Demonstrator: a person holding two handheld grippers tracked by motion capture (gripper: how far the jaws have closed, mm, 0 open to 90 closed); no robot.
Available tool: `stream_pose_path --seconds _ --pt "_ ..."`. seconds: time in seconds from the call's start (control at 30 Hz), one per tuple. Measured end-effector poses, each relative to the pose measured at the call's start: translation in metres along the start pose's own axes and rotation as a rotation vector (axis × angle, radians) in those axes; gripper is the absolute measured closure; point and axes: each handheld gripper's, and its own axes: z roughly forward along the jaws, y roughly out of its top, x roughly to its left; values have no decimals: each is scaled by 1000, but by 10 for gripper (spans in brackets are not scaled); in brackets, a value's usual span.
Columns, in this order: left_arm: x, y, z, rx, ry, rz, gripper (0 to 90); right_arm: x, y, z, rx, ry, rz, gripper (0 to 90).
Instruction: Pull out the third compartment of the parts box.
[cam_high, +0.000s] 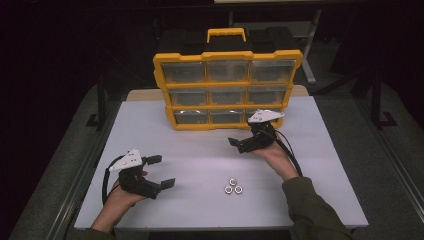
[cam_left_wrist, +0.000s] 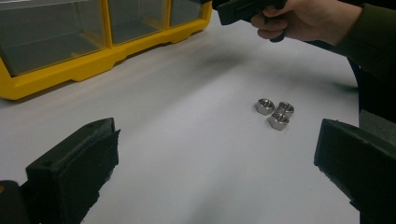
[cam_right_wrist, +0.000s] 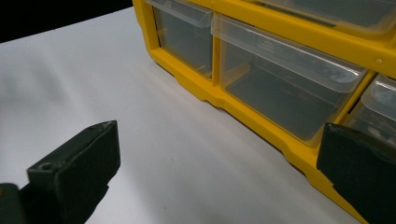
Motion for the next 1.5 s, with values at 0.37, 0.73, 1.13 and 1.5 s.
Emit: stream_pose_path --seconds 0.37,0.73,1.13,1.5 --pt "1 0 0 -2 -2 -1 0 -4 -5 13 16 0 -18 0" --pt "-1 -1 2 -4 -8 -14 0 -3 -8 15 31 -14 -45 0" --pt "-1 -1 1 -9 -5 -20 0 1 -8 14 50 -66 -103 0" --pt "0 -1 1 -8 -3 -18 0 6 -7 13 59 -113 -161 0"
